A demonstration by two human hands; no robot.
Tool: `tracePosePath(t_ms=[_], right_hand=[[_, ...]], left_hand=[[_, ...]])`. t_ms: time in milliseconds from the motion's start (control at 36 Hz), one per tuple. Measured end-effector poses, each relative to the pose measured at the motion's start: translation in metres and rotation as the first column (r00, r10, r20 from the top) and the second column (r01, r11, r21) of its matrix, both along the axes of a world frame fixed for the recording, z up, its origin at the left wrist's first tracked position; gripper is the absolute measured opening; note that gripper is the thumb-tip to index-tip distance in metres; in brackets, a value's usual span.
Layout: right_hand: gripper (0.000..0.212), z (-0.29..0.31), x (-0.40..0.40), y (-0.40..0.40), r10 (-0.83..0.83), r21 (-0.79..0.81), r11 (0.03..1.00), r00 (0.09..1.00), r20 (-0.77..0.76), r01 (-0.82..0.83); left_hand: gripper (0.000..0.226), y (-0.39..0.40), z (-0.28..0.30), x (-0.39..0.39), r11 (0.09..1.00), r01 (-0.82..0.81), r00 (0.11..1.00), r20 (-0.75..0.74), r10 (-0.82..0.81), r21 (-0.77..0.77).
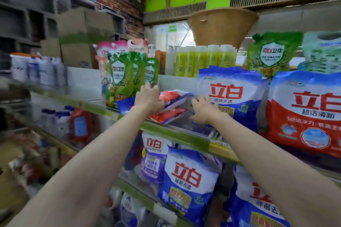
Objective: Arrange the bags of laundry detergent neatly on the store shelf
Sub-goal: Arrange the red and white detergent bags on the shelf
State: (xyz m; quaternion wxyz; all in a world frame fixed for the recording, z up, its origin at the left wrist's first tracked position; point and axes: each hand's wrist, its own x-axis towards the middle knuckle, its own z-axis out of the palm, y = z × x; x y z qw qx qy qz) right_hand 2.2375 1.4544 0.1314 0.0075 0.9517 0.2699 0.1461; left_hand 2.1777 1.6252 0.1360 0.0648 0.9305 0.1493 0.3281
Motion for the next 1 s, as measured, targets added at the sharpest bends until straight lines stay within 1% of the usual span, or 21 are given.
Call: tracePosePath(t_ms=[83,167,222,306,444,556,694,889,944,1000], right_hand=[[0.064,-0.001,-0.007,0.020,0.051,-0.027,0.998,0.998,-0.036,-0.052],[0.065,-0.004,-0.014,0.037,0.093,-0.054,0.994,0.993,-0.073,-0.097],[0.069,-0.005,-0.017,0.045,0.115,-0.070,0.990,0.990,-0.085,-0.121],[0.077,-0.007,-0.021,0.055,0.142,-0.065,0.987,0.986,-0.087,-0.148],[0.070,-0.007,-0.024,0.065,0.140,-0.040,0.989,0.986,-0.089,-0.144],[0.065,-0.007,-0.017,0.068,0.089,0.000,0.996,0.993,-0.079,-0.089],[0.050,-0.006,-0.002,0.067,0.019,0.079,0.997,0.995,-0.101,-0.011],[0.047,-0.002,0.018,0.075,-0.065,0.173,0.981,0.988,-0.142,0.089],[0.045,-0.002,0.030,0.079,-0.070,0.229,0.967,0.983,-0.171,0.109],[0.037,-0.001,0.037,0.083,-0.058,0.339,0.933,0.979,-0.197,0.124]], left_hand=[[0.053,0.024,-0.008,-0.018,0.992,-0.120,0.981,-0.158,0.115,-0.024],[0.062,0.044,-0.019,-0.032,0.980,-0.193,0.950,-0.261,0.173,-0.053],[0.061,0.055,-0.024,-0.041,0.969,-0.240,0.923,-0.320,0.211,-0.054],[0.050,0.067,-0.028,-0.052,0.956,-0.289,0.891,-0.377,0.251,-0.047],[0.045,0.078,-0.026,-0.062,0.944,-0.325,0.879,-0.385,0.283,-0.048],[0.046,0.084,-0.024,-0.055,0.947,-0.315,0.880,-0.392,0.269,-0.056],[0.032,0.087,-0.023,-0.036,0.964,-0.265,0.887,-0.397,0.236,-0.021],[0.052,0.099,-0.020,-0.004,0.978,-0.206,0.911,-0.373,0.177,-0.039],[0.047,0.101,-0.018,0.006,0.979,-0.195,0.920,-0.355,0.165,-0.052],[0.038,0.104,-0.017,0.017,0.982,-0.170,0.935,-0.328,0.135,-0.082]])
